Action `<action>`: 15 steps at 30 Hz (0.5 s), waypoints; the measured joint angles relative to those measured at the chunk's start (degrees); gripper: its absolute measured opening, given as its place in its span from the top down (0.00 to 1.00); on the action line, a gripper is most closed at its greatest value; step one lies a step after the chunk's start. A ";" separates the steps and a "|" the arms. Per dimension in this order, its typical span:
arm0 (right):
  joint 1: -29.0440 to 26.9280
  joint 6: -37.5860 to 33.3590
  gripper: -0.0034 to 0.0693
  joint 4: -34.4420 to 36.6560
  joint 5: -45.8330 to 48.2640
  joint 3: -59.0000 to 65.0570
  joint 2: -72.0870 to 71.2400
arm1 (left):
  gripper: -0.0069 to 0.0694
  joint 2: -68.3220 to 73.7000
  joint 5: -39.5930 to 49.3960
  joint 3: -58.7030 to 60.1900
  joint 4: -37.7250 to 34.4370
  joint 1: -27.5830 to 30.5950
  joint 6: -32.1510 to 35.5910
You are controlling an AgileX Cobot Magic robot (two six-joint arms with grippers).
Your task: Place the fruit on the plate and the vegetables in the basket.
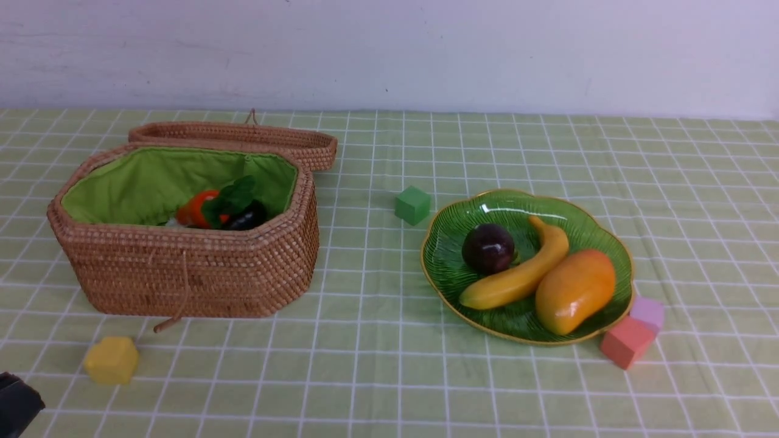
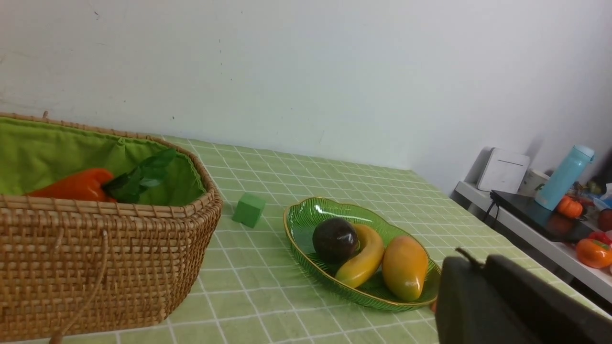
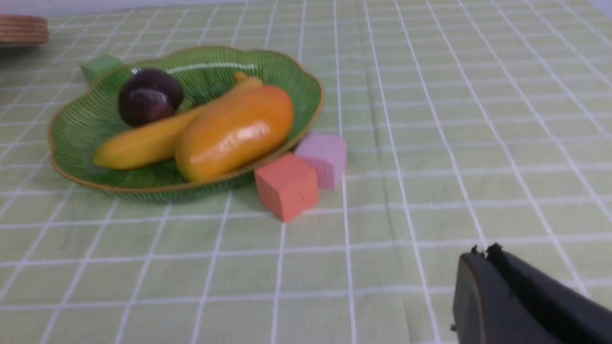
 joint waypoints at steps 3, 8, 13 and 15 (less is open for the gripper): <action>-0.44 2.43 0.95 -0.31 -1.09 2.02 -0.56 | 0.86 0.00 0.02 0.06 0.00 0.00 0.00; -0.44 3.93 0.95 -0.31 -1.20 2.13 -0.57 | 0.86 0.00 0.02 0.06 0.00 0.00 0.00; -0.44 4.27 0.94 -0.31 -1.24 2.13 -0.57 | 0.85 0.00 0.02 0.06 0.00 0.00 0.00; -0.44 4.27 0.94 -0.31 -1.27 2.13 -0.57 | 0.85 0.00 0.02 0.06 0.00 0.00 0.00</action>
